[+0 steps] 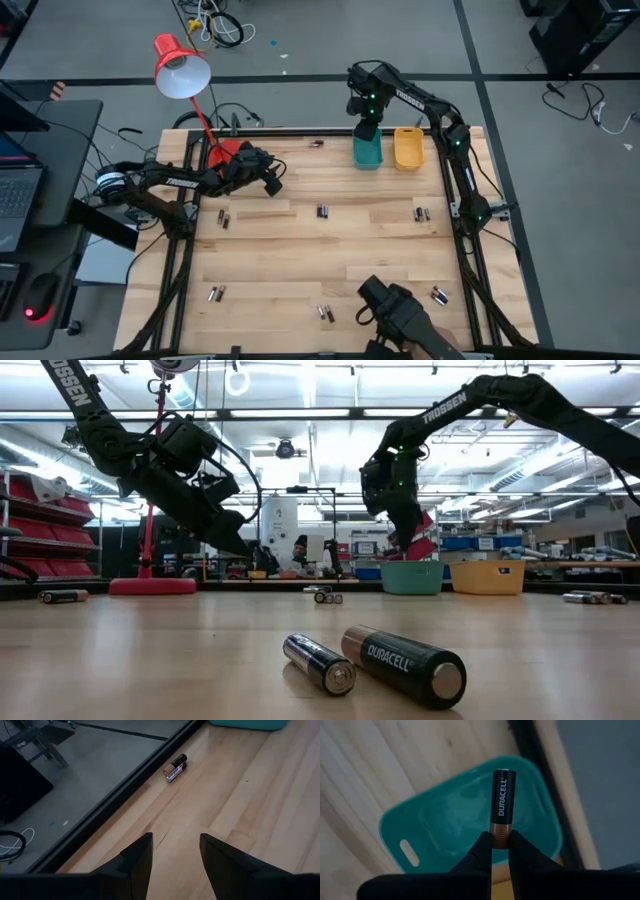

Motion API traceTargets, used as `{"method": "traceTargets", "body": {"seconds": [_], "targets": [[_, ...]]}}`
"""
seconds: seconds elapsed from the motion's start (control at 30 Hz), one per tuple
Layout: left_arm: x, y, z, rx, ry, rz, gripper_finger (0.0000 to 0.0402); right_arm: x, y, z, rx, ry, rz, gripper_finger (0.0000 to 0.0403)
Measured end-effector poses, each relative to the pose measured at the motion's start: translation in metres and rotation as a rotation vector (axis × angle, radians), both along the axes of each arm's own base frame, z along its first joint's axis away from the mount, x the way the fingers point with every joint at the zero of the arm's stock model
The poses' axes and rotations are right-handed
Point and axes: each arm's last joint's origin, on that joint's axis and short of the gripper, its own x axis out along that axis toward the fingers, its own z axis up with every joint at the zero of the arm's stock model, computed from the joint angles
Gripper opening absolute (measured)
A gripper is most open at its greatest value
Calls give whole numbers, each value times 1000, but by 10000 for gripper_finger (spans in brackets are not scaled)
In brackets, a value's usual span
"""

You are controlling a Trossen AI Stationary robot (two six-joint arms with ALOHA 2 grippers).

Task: Sort batteries
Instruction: Put the black battery into the green bin

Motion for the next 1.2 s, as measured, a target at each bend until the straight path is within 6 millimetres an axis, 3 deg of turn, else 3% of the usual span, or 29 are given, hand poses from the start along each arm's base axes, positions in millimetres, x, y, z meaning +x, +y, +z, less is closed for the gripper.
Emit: {"method": "traceTargets", "body": {"seconds": [0.4,0.8,1.2], "targets": [[0,0,0,1,2,-1,179,0,-1,-25,-29,54,-83,70],[0,0,0,2,3,-2,179,4,2,-28,-68,76,-55,131],[2,-3,-1,14,40,-125,179,30,31,-28,-183,199,53,129]]}}
